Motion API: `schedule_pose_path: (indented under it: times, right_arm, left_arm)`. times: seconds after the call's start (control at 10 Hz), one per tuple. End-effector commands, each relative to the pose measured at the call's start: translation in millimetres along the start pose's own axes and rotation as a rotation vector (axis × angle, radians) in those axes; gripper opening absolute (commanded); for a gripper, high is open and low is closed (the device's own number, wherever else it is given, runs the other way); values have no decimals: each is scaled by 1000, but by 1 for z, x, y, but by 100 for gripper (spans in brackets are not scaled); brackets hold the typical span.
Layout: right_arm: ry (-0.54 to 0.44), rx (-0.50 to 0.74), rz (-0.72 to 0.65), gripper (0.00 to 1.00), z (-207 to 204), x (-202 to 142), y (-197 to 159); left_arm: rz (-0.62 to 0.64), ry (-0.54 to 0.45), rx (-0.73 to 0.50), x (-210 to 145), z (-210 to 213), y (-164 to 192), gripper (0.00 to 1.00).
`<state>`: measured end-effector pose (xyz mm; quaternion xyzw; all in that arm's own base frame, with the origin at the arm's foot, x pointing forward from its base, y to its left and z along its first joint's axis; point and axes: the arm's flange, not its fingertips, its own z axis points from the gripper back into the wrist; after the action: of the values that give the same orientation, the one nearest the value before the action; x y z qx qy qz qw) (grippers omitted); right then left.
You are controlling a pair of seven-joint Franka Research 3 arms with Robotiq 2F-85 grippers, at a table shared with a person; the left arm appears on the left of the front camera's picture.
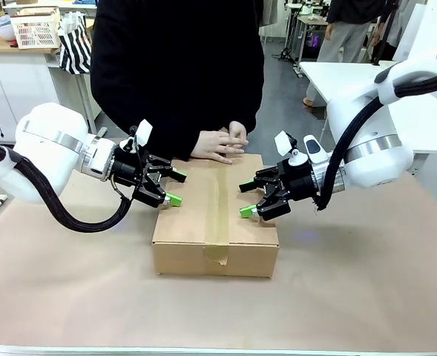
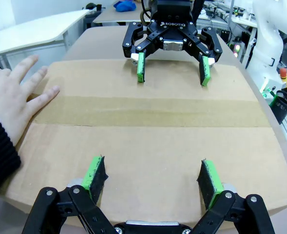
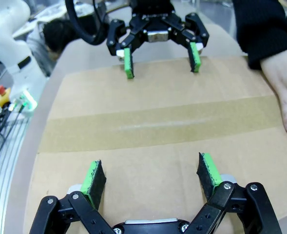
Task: Pack the gift set into the box.
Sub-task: Press and hold the closed box until the human finishes sealing it.
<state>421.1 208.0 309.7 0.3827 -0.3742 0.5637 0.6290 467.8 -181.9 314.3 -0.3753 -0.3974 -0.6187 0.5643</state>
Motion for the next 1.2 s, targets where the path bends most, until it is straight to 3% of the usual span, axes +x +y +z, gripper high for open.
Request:
schedule_pose_path:
  times: [0.0,1.1]
  right_arm:
    - [7,-3,-4,100,-1,-2,1]
    - [7,-3,-4,100,-1,-2,1]
  left_arm:
    - [0,1,-6,-2,0,-2,100]
    - [0,1,-6,-2,0,-2,100]
